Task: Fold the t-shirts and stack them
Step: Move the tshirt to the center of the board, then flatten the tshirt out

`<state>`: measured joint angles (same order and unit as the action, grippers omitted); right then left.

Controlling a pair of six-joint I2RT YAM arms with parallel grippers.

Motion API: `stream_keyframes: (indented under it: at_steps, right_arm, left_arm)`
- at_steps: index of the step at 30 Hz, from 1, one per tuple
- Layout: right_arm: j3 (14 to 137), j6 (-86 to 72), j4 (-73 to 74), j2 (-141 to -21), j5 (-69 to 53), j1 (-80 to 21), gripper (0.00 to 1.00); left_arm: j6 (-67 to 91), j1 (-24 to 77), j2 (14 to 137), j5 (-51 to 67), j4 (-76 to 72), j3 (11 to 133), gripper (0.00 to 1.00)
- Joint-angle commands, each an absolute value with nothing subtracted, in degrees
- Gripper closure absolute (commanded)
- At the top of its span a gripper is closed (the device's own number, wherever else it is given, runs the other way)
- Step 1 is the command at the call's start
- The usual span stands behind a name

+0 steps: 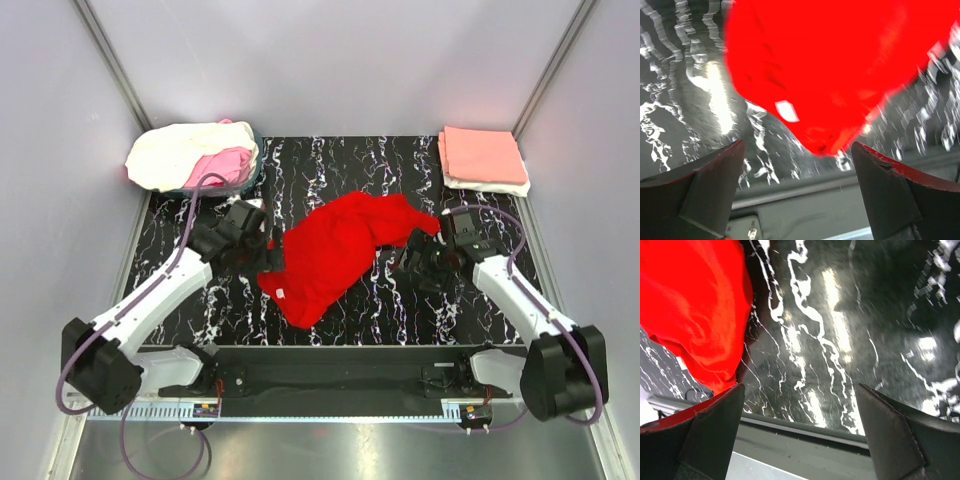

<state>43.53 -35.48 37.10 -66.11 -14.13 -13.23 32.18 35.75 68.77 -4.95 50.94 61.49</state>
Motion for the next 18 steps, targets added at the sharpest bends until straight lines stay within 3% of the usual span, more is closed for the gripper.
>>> stream_keyframes:
  at_steps: [1,7,18]
  right_arm:
    - [46.93,-32.09,32.52,-69.16,-18.63,-13.27,0.00]
    - [54.04,-28.57,35.49,-78.91,-13.54,-11.79,0.00]
    - [64.33,-27.33,33.49,-98.43,-14.68,3.23,0.00]
  left_arm:
    - [34.45,27.45,67.32,-1.07,40.71,55.73,0.09]
    - [35.59,20.67,70.74,-0.35,33.24,49.84,0.01]
    - [36.21,16.96,78.04,5.10,25.05,45.00,0.01]
